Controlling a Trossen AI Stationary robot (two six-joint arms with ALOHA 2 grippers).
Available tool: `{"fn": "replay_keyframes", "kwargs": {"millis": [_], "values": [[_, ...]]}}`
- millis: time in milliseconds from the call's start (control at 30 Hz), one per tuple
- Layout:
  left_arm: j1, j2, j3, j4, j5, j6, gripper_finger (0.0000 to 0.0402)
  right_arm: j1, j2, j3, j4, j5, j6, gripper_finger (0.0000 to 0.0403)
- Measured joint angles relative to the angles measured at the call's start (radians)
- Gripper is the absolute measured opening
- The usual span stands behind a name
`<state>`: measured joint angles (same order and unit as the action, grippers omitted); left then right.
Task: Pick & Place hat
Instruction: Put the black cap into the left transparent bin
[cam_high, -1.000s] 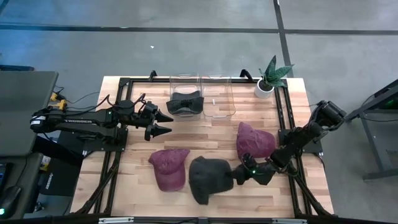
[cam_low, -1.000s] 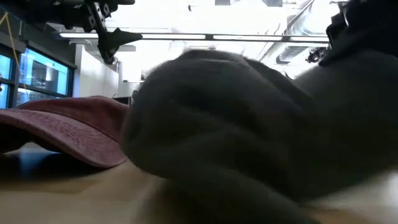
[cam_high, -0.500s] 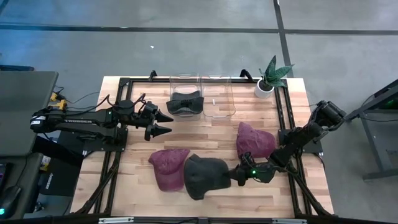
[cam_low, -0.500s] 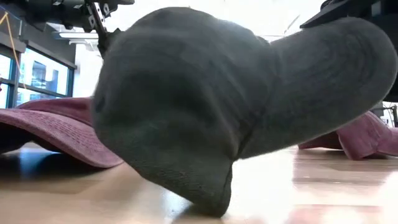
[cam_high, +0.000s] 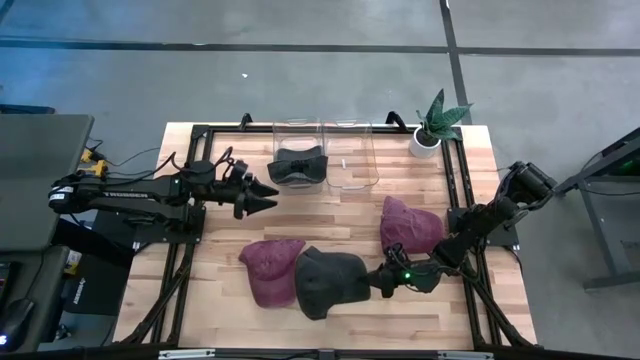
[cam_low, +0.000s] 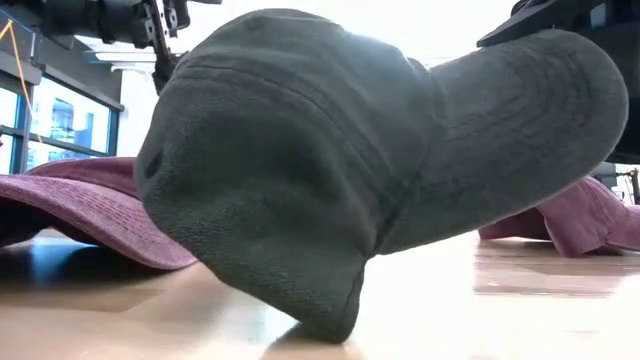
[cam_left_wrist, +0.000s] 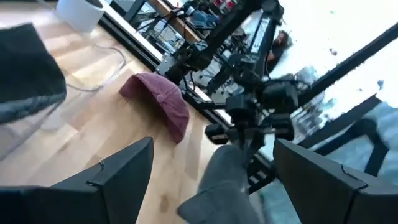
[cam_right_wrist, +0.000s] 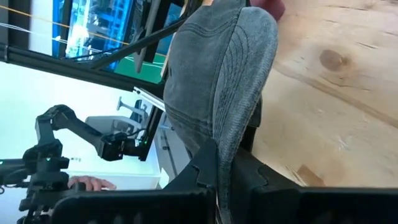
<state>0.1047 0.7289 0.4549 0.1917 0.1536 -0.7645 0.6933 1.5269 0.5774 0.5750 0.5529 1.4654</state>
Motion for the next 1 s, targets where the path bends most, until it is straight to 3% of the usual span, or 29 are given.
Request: {"fn": "replay_keyframes", "kwargs": {"millis": [100,333,767,1000], "values": [[0.0,0.0,0.0,0.0,-0.058,-0.051,0.0323,0.0,0.0,0.0,0.0,0.0,0.0,0.0005],[0.0,0.01,-0.001,-0.019,-0.08,-0.183,0.0323,-0.012,-0.004,0.0,0.026,-0.001,-0.006,0.0005],[0.0,0.009,-0.001,-0.026,-0.082,-0.136,0.0323,-0.105,-0.184,0.002,0.029,0.026,-0.212,0.0005],[0.0,0.009,-0.001,0.085,-0.009,-0.093,0.0323,-0.184,-0.268,0.002,0.02,-0.016,-0.326,0.0005]]}}
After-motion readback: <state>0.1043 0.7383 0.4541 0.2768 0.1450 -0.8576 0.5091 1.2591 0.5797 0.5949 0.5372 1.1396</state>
